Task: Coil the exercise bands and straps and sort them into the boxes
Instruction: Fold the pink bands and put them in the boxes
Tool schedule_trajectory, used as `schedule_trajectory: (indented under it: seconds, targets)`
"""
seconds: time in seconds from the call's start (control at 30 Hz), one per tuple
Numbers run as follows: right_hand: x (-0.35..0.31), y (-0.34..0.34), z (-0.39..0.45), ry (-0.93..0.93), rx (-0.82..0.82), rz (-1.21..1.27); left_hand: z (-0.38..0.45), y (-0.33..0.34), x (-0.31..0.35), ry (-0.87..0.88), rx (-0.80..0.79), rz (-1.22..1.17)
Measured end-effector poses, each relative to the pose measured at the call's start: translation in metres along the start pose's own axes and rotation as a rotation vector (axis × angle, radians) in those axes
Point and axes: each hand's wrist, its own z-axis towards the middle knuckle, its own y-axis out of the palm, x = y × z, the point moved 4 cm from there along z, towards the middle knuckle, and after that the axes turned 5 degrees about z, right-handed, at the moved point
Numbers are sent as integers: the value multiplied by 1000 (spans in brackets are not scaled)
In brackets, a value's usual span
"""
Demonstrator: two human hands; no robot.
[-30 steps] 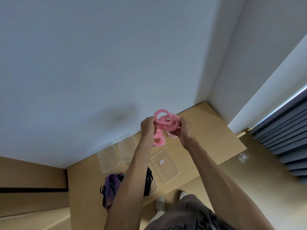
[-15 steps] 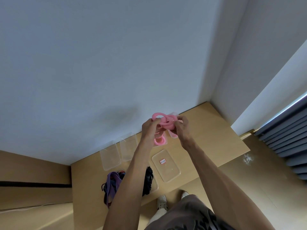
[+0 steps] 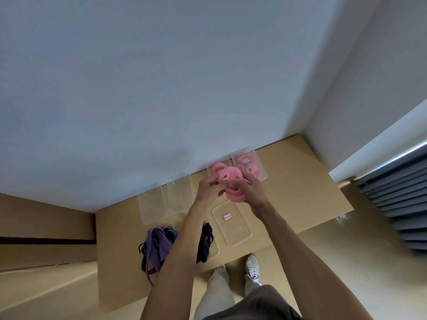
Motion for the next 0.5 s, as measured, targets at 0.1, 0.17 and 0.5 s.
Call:
schedule_trajectory:
  seconds: [0.1, 0.17, 0.5]
  targets:
    - [13, 4, 7, -28, 181, 17, 13, -3, -14, -50, 63, -16]
    - [22, 10, 14, -8, 270, -42, 20, -7, -21, -58, 100, -54]
    - [48, 47, 65, 41, 463, -348, 76, -41, -54, 33, 183, 149]
